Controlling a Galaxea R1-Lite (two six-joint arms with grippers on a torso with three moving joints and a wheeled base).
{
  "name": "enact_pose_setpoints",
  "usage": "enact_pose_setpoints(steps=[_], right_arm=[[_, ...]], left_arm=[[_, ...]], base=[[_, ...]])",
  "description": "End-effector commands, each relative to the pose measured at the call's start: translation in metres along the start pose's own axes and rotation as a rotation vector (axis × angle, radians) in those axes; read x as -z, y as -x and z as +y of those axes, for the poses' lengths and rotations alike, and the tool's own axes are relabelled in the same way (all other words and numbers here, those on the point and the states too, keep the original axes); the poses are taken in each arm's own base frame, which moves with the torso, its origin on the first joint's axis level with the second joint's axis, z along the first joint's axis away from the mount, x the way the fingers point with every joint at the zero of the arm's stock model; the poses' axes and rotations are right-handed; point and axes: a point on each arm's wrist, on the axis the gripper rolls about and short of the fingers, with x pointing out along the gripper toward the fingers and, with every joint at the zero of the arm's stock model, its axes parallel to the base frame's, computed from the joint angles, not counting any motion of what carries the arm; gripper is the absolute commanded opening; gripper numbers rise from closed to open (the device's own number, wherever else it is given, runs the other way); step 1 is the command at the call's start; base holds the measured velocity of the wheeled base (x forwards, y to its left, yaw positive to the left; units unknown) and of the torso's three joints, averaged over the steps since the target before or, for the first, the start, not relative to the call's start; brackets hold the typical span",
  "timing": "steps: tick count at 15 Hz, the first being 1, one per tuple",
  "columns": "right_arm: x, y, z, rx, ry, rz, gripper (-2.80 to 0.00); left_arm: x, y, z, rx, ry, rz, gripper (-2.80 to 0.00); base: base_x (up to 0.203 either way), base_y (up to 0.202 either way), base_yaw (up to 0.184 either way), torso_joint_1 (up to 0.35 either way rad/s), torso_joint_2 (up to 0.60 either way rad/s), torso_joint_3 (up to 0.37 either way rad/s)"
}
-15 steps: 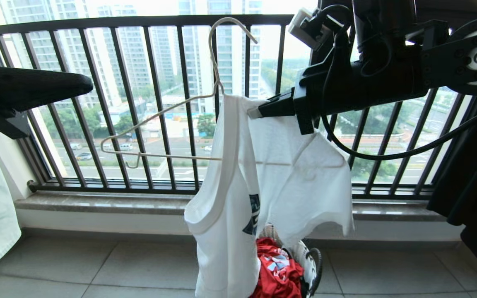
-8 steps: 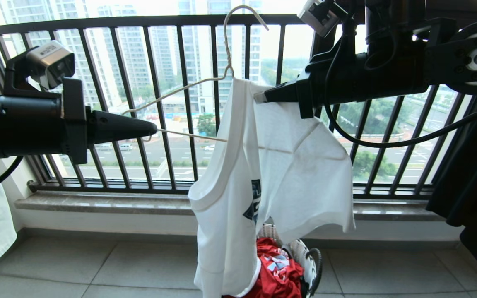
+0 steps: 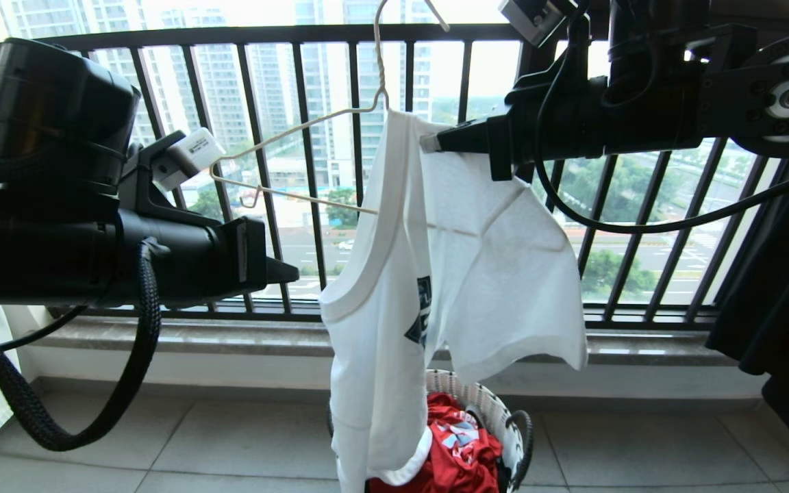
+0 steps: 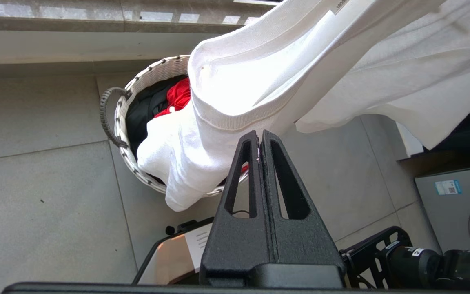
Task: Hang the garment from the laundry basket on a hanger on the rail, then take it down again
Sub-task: Hang the clothes on the clothes rack
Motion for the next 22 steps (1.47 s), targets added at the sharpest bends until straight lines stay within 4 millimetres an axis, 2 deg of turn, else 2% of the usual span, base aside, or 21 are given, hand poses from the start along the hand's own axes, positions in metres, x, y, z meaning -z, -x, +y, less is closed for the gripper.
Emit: enact_pose_setpoints(steps=[1,6,11,20,21,22], right_arm=[[0.001,-0.001,0.0,-0.004,-0.001,0.003,-2.8],[-0.001,0.001,0.001,-0.005,0.001,0.0,-2.8],[-0.004,0.006,0.004,-0.005,0.011,-0.004,-2.8],[-0.006,0.009,0.006,-0.008,0.016,-0.01,-2.8],[-0.007,0.01,0.006,-0.008,0.017,-0.012,-2.8],[-0.007,0.01,0.006,-0.008,0.018,-0.013,-2.8]], left_arm=[[0.002,-0.017,0.003,-0.045,0.008,0.029,0.0],[0.005,-0.048,0.01,-0.107,0.056,0.073,0.0],[0.009,-0.08,0.017,-0.136,0.102,0.025,0.0],[0.016,-0.105,0.026,-0.193,0.1,0.022,0.0],[0.016,-0.105,0.026,-0.193,0.1,0.022,-2.8],[0.016,-0.105,0.026,-0.192,0.1,0.02,-2.8]], base=[[0.0,0.0,0.0,0.0,0.0,0.0],[0.0,0.0,0.0,0.0,0.0,0.0],[0.0,0.0,0.0,0.0,0.0,0.0],[0.0,0.0,0.0,0.0,0.0,0.0],[0.0,0.0,0.0,0.0,0.0,0.0],[0.0,0.0,0.0,0.0,0.0,0.0]])
